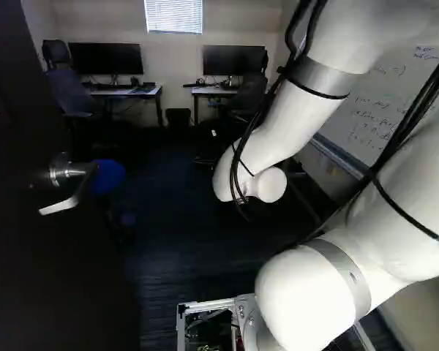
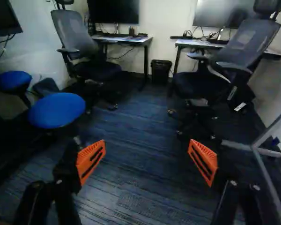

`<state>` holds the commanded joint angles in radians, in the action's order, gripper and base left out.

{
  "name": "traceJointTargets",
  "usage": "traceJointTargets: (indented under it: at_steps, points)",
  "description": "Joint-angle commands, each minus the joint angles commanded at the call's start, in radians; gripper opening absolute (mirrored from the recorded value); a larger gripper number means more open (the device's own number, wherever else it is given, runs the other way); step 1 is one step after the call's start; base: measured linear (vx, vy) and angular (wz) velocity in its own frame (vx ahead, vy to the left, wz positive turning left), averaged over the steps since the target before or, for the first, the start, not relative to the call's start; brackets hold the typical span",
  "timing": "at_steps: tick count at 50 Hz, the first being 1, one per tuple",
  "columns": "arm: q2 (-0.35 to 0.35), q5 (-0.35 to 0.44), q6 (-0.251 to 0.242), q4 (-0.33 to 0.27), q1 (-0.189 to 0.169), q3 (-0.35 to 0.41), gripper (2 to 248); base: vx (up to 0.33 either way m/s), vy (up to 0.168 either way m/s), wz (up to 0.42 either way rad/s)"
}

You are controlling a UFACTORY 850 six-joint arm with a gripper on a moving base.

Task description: Open the door and move inside

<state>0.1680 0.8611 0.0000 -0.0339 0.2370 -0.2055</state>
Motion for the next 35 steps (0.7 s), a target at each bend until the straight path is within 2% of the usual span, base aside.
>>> traceJointTargets:
  at_steps: [35]
  points:
    - [0.0,0.0,0.0,0.0,0.0,0.0,247,0.207,-0.021,-0.007]
